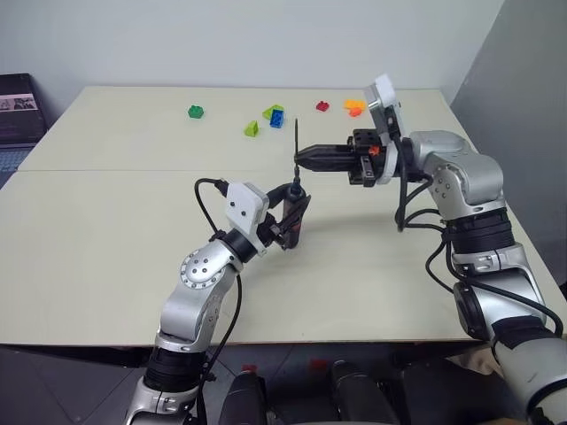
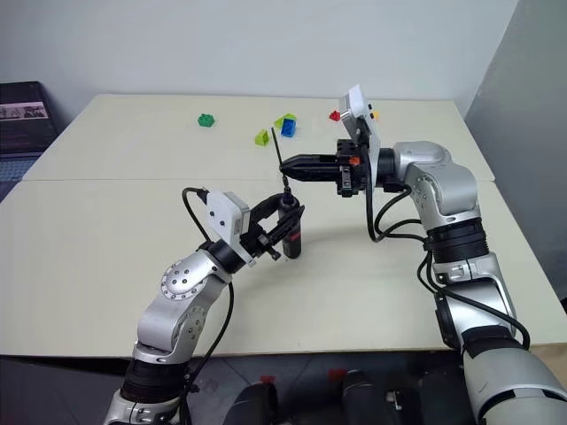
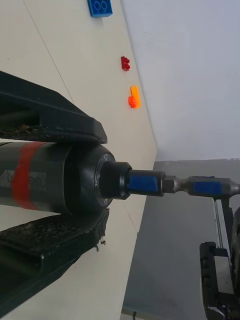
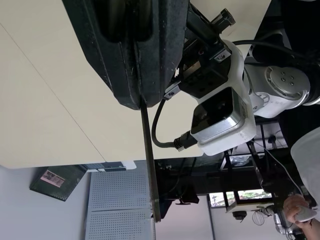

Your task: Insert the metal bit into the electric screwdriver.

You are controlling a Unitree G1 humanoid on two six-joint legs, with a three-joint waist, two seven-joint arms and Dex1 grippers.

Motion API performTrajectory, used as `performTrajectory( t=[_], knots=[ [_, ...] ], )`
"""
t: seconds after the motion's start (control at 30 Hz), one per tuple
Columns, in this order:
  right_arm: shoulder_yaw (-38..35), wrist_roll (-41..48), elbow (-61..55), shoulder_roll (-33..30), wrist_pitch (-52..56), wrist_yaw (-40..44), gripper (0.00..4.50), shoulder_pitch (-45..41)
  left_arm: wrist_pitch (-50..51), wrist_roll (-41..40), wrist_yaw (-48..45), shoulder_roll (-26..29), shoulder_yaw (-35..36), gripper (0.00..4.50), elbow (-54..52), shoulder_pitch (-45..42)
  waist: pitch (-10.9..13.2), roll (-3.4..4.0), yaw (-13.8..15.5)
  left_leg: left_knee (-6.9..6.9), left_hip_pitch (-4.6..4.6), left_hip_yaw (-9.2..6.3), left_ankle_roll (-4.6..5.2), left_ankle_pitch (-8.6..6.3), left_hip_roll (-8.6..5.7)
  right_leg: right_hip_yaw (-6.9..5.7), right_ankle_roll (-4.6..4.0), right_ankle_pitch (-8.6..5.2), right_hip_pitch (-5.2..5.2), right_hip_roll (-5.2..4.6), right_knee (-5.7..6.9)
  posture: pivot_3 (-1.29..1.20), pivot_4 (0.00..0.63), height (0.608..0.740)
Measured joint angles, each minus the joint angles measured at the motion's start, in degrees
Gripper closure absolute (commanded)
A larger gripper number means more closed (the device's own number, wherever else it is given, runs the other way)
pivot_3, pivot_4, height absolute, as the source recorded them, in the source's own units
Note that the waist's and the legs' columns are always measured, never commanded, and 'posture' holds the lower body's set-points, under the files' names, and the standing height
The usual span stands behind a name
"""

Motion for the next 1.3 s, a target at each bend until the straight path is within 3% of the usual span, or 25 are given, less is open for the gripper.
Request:
performTrajectory(
  t=[0.73, 1.07, 1.1, 1.3],
  knots=[
    [1.83, -2.11, 6.02, -0.62, -0.40, 4.00, 4.50, -2.70, -0.02, 0.03, 0.00, 0.09, -0.03, 2.86, 0.02, 0.02, 0.00, 0.00, -0.04, 0.00, 0.06, 0.02, 0.00, 0.00, 0.00, 0.03, 0.00, 0.00, 0.02, 0.01, 0.02, 0.00, 0.150, 0.740],
    [2.40, -2.18, 4.44, -0.90, 0.84, 4.90, 2.60, -2.58, -0.24, 0.03, 0.00, 0.13, 0.01, 2.86, 0.11, 0.01, 0.00, 0.00, -0.04, -0.01, 0.06, 0.02, 0.00, 0.00, 0.01, 0.03, 0.00, 0.00, 0.02, 0.01, 0.01, 0.00, 0.150, 0.740],
    [2.39, -2.13, 3.92, -0.93, 1.03, 4.95, 2.22, -2.58, -0.47, 0.03, -0.01, 0.13, 0.01, 2.86, 0.27, 0.01, 0.00, 0.00, -0.05, -0.01, 0.06, 0.01, 0.00, 0.00, 0.01, 0.02, 0.00, 0.00, 0.02, 0.01, 0.01, 0.00, 0.150, 0.740],
    [1.96, -1.86, 1.39, -2.59, 1.92, 4.46, 0.89, -1.79, -0.70, 0.01, -0.01, 0.13, -0.01, 2.86, 0.50, -0.08, 0.00, 0.00, -0.03, -0.01, 0.06, 0.02, 0.00, 0.00, 0.01, 0.03, 0.01, -0.01, 0.02, 0.01, 0.01, 0.00, 0.150, 0.740]
  ],
)
